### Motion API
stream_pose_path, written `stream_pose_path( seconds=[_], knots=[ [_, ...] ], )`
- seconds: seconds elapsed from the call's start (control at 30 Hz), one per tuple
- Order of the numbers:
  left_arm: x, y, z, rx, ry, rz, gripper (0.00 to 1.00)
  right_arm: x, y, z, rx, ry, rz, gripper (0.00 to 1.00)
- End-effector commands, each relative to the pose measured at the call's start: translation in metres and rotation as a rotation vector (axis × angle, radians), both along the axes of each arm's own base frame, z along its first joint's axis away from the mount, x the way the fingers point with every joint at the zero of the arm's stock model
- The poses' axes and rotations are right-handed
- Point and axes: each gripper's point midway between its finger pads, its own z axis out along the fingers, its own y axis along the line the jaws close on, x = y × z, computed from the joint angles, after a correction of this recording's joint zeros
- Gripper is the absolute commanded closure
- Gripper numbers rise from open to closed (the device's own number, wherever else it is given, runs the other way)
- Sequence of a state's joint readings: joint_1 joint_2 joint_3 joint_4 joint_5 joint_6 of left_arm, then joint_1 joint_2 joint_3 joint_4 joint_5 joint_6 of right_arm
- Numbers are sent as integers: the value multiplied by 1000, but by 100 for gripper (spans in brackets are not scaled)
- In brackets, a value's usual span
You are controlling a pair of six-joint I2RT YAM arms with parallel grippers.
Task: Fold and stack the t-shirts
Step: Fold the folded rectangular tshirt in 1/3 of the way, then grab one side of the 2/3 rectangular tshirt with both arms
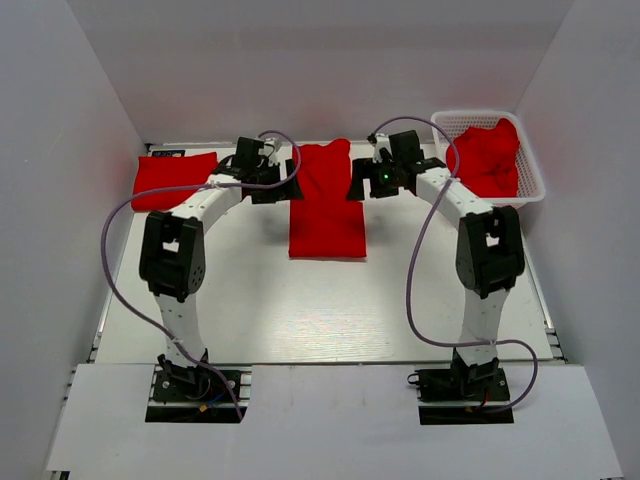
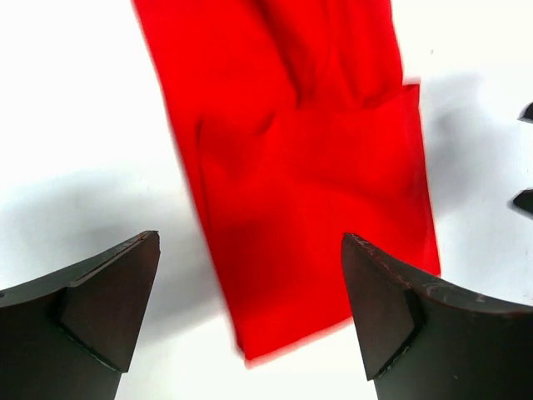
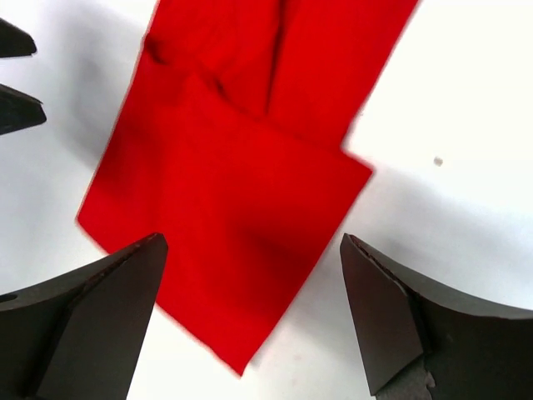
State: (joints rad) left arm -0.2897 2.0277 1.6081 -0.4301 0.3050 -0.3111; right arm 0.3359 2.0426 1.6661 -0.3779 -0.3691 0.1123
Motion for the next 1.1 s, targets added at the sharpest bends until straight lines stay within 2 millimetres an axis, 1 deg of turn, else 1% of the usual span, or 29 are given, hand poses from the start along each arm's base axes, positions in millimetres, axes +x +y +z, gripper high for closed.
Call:
stream_pose_path(
  seconds=[0.0, 0.03, 0.07, 0.1, 0.13, 0.17, 0.2, 0.23, 0.27, 0.3, 0.33, 0.37, 0.43, 0.5, 0.53, 0.57, 0.6, 0.63, 0.67, 0.7, 0.73, 0.77, 0.8, 0.87, 0.9, 0.97, 1.0, 1.03, 1.07],
  knots=[
    [-32, 16, 36, 12, -48, 9, 0, -27, -5, 25, 32, -26, -3, 10],
    [-38, 17, 34, 5, -46, 16, 0, -31, -5, 23, 33, -25, -8, 10],
    [-43, 15, 32, 9, -54, 12, 0, -42, -9, 17, 34, 1, -18, 10],
    [-60, 15, 17, 21, -15, 1, 0, -49, -9, 21, 48, 7, -23, 10],
    [-71, 21, 13, 33, -3, 8, 0, -65, -13, 7, 47, 46, -31, 10],
    [-70, 20, 20, 26, -25, 9, 0, -70, -15, 4, 49, 60, -40, 10],
    [-83, 21, 8, 20, 18, 2, 0, -73, -16, 9, 63, 52, -51, 10],
    [-87, 20, 6, 9, 18, -7, 0, -79, -16, 6, 64, 61, -51, 10],
    [-90, 17, 5, -11, 18, -14, 0, -93, -20, -10, 59, 99, -58, 10],
    [-99, 20, -4, -6, 35, -14, 0, -96, -20, -10, 64, 96, -60, 10],
    [-105, 15, -8, -18, 51, -23, 0, -104, -20, -19, 70, 130, -63, 10],
    [-109, 15, -16, -22, 62, -29, 0, -108, -22, -24, 73, 142, -68, 10],
    [-111, 16, -20, -21, 67, -29, 0, -116, -20, -31, 86, 169, -57, 10],
    [-113, 15, -22, -28, 67, -35, 0, -119, -17, -37, 93, 182, -50, 10],
    [-111, 14, -24, -33, 70, -29, 4, -118, -15, -38, 94, 181, -45, 10],
    [-114, 9, -26, -39, 73, -44, 5, -118, -13, -40, 94, 181, -40, 10],
    [-113, 9, -29, -39, 73, -44, 6, -117, -11, -41, 93, 182, -36, 10],
    [-114, 7, -28, -45, 75, -50, 11, -115, -11, -44, 90, 185, -35, 12],
    [-113, 7, -36, -46, 91, -44, 13, -114, -9, -45, 83, 184, -34, 12],
    [-114, 5, -35, -55, 94, -52, 15, -113, -8, -53, 71, 203, -35, 13],
    [-112, 5, -40, -54, 99, -52, 17, -113, -8, -56, 69, 210, -37, 16],
    [-116, 0, -43, -58, 110, -67, 21, -111, -8, -58, 62, 213, -48, 16],
    [-116, 0, -49, -53, 125, -67, 23, -111, -8, -61, 58, 220, -51, 17],
    [-117, 0, -53, -50, 135, -66, 27, -112, -10, -69, 46, 240, -69, 19],
    [-117, 0, -53, -50, 135, -66, 27, -113, -10, -72, 40, 242, -66, 19],
    [-123, -2, -61, -43, 156, -75, 35, -113, -13, -77, 28, 244, -75, 25],
    [-123, -2, -61, -43, 156, -75, 38, -114, -11, -79, 30, 248, -68, 27],
    [-126, -2, -66, -47, 169, -81, 41, -114, -10, -79, 33, 248, -63, 32],
    [-126, -2, -66, -48, 169, -81, 43, -113, -9, -79, 37, 248, -62, 36]
  ],
)
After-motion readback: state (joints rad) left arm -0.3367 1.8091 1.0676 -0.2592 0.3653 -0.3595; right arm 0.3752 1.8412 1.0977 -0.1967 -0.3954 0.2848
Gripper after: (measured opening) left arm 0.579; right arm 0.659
